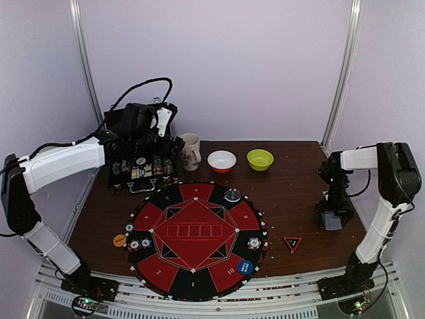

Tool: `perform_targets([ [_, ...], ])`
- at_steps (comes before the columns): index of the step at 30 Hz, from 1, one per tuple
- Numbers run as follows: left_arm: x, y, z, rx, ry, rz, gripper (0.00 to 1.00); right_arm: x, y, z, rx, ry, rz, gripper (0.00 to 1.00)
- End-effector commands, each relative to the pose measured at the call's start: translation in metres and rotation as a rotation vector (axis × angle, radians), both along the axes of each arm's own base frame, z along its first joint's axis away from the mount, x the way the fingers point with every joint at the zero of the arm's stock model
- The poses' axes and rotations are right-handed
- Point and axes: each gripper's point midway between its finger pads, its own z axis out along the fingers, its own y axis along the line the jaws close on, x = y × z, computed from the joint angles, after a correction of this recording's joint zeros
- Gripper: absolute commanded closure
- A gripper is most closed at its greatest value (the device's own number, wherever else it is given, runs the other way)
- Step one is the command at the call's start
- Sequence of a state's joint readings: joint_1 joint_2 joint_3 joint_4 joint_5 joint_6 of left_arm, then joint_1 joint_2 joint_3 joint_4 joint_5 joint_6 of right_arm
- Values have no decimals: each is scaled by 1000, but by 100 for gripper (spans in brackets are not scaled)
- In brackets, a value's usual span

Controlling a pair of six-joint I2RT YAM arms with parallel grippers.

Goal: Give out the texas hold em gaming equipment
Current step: Pick up the face-down deck piles from the center of the board.

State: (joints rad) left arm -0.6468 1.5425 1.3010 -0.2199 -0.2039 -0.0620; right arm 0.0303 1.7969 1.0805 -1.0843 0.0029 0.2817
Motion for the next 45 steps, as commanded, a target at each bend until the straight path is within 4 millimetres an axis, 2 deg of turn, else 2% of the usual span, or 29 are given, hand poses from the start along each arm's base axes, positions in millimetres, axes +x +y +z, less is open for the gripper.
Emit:
perform_targets([
  [1, 0, 7, 18, -5, -46, 12, 8, 4, -1, -2, 6, 15, 1, 14],
  [4, 0, 7, 18, -3, -48, 13, 8, 13, 5, 0, 38, -36, -17, 21],
  [8, 1, 9, 19, 3, -53, 22, 8, 22, 12, -5, 73, -96, -39, 22],
  [14, 1, 9, 17, 10, -48, 21, 8, 11, 6, -21, 23, -122, -87, 20],
  [17, 1, 8, 18, 10, -49, 18, 8, 13, 2, -21, -5, -167, -112, 7],
  [18, 1, 9, 18, 11, -49, 19, 8, 15, 1, -20, -14, -181, -116, 6],
  [22, 1, 9, 18, 13, -51, 22, 8, 20, -2, -17, -31, -261, -154, 8],
  [30, 1, 10, 19, 13, -52, 20, 8, 14, -4, -19, -66, -384, -219, 10],
  [33, 0, 10, 20, 13, -54, 22, 7, 15, -3, -20, -67, -409, -223, 13],
  [45, 1, 12, 21, 21, -59, 28, 7, 14, -4, -17, -88, -406, -188, 41],
])
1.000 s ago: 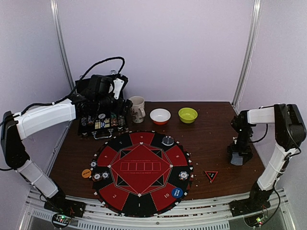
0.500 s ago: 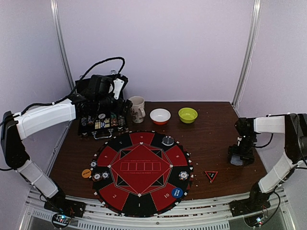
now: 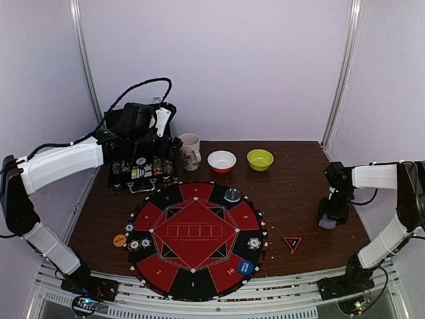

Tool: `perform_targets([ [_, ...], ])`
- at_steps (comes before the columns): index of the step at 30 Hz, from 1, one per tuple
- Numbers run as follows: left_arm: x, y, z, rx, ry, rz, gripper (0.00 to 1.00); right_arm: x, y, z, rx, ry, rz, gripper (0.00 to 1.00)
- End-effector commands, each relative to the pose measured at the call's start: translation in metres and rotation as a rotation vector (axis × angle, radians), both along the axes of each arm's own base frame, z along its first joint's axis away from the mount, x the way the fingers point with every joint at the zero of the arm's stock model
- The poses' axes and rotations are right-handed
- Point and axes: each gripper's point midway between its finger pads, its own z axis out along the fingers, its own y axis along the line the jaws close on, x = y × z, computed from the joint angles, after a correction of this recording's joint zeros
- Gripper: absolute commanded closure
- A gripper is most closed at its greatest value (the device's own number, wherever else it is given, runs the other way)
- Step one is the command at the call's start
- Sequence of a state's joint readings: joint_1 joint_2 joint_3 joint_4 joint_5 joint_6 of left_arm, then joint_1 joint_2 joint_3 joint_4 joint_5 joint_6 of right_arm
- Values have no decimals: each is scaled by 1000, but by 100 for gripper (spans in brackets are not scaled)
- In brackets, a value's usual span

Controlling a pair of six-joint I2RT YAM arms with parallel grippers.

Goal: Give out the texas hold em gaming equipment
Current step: Pick up the face-down deck piles from the center of the board, then pass from the right arm to the left

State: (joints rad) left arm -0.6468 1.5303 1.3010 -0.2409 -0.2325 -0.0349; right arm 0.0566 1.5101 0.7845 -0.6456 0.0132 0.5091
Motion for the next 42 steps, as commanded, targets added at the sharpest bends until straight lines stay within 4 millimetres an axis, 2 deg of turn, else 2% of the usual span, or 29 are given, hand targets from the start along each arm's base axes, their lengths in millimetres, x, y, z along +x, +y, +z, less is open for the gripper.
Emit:
perform_targets([
  [1, 2, 5, 19, -17, -49, 14, 7, -15, -9, -9, -66, 55, 2, 43],
  [4, 2, 4, 18, -17, -45, 10, 7, -13, -5, -7, -66, 57, 32, 46],
  [8, 2, 4, 19, -18, -46, 8, 7, -2, 6, 6, -66, 34, 99, 47],
  [12, 0, 1, 22, -30, -44, -6, 7, 11, 31, 27, -82, 19, 242, 47],
  [15, -2, -3, 21, -69, -11, -40, 8, 30, 67, 56, -69, -34, 395, 47],
  [18, -5, -4, 16, -161, 66, -88, 12, 39, 116, 82, -36, -82, 563, 49],
  [20, -8, -3, 11, -244, 124, -105, 19, 38, 158, 94, -15, -106, 702, 49],
  [23, -24, -19, 8, -347, 183, -216, 27, 33, 216, 110, 10, -142, 896, 49],
  [26, -40, -36, 4, -446, 258, -312, 28, 28, 271, 126, 21, -185, 1074, 49],
  [29, -55, -45, -7, -499, 324, -382, 28, 19, 318, 136, 23, -222, 1225, 49],
  [32, -69, -45, -24, -523, 382, -406, 27, 11, 353, 147, 31, -262, 1330, 50],
  [35, -86, -46, -41, -569, 438, -457, 27, 1, 378, 151, 26, -285, 1413, 50],
  [39, -107, -50, -52, -627, 501, -534, 27, -8, 397, 158, 18, -308, 1480, 50],
  [42, -116, -52, -58, -644, 533, -570, 22, -16, 406, 160, 8, -325, 1518, 50],
])
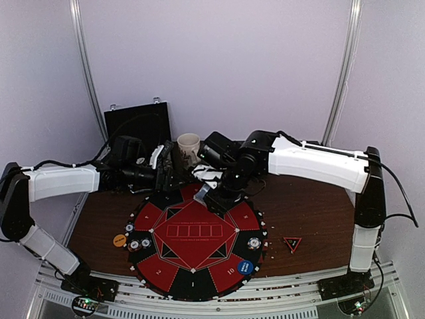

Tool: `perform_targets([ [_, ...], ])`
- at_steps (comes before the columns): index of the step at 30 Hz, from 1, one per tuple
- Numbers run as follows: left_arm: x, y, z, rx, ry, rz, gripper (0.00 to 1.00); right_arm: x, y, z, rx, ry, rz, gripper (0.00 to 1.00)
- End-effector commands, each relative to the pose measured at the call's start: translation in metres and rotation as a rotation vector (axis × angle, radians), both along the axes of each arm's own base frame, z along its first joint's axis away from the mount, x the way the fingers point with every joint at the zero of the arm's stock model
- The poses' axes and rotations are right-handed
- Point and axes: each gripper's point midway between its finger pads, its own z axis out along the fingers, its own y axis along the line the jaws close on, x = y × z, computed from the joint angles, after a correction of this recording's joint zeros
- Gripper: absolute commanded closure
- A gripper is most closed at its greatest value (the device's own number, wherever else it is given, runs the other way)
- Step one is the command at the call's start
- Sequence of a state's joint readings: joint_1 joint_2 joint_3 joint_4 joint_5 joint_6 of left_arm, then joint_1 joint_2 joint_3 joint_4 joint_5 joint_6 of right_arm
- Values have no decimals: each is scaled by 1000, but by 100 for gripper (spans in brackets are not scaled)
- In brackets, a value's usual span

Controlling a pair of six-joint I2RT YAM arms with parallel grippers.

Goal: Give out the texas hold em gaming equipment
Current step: Pass from the right arm to the left

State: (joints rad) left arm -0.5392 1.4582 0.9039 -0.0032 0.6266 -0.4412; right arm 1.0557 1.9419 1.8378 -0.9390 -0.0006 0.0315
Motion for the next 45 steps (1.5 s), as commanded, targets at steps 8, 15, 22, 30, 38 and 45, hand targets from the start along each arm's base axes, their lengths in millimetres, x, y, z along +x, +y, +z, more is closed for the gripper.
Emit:
perform_targets([
  [8, -42, -15, 36, -240, -38, -244, 5, -15, 13, 1, -72, -43, 102, 50],
  [15, -58, -29, 12, -133, -69, -308, 4, -15, 24, 5, -48, -60, 111, 50],
  [22, -52, -39, 8, -173, -9, -299, 12, -23, 31, 6, -69, -82, 151, 50],
  [30, -64, -45, 13, -203, -5, -366, 32, -25, 39, 11, -67, -115, 177, 51],
  [38, -59, -46, 30, -234, -1, -399, 20, -29, 36, 2, -115, -120, 214, 51],
  [45, -58, -43, 43, -260, -6, -408, 13, -30, 36, -1, -128, -121, 227, 52],
])
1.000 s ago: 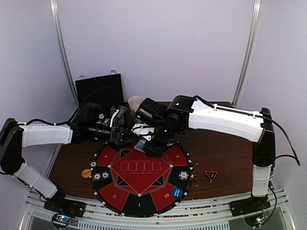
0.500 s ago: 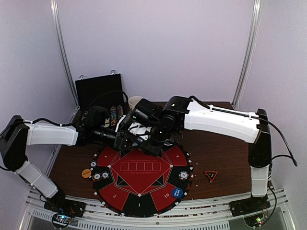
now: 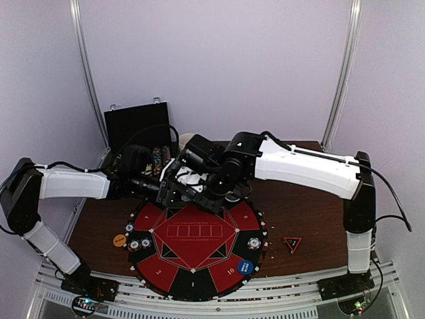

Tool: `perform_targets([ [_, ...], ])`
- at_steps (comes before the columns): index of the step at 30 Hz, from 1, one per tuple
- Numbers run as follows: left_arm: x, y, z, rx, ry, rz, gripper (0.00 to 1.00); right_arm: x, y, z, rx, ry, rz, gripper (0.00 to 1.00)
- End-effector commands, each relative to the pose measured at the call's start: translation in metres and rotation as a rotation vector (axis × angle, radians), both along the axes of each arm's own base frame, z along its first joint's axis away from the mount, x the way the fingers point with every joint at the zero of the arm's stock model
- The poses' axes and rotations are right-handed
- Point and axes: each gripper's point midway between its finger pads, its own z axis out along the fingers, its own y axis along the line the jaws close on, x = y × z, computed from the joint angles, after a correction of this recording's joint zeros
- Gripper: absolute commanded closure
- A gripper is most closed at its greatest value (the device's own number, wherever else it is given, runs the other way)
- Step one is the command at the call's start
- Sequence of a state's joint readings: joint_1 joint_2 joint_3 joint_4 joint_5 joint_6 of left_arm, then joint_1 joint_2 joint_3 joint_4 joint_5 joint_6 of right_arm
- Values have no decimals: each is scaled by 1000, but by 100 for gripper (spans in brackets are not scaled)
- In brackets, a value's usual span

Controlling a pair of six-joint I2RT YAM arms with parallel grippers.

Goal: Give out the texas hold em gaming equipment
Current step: Pass from the right arm to the left

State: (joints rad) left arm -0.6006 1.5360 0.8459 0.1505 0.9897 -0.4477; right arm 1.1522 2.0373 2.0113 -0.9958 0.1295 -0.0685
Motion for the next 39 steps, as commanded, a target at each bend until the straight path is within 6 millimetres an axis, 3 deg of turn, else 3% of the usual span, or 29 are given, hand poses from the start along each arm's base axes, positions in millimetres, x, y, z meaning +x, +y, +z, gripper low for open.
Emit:
perform_targets([
  [1, 10, -4, 48, -115, -79, -24, 12, -20, 2, -16, -72, 24, 90, 52],
  [8, 20, 5, 52, -130, -64, 7, 9, -20, 2, -17, -74, 19, 97, 53],
  [12, 25, 3, 44, -111, -43, 17, 15, -21, 4, -17, -73, 20, 105, 53],
  [18, 32, -1, 58, -139, -64, 19, 17, -24, 5, -22, -88, 21, 115, 53],
  [30, 32, 0, 62, -133, -86, 16, 5, -26, 3, -22, -91, 19, 122, 54],
  [34, 55, 9, 53, -100, -60, 139, 21, -28, 8, -18, -64, 28, 130, 54],
  [39, 54, 15, 62, -186, -59, 200, 28, -29, 10, -17, -41, 31, 127, 54],
])
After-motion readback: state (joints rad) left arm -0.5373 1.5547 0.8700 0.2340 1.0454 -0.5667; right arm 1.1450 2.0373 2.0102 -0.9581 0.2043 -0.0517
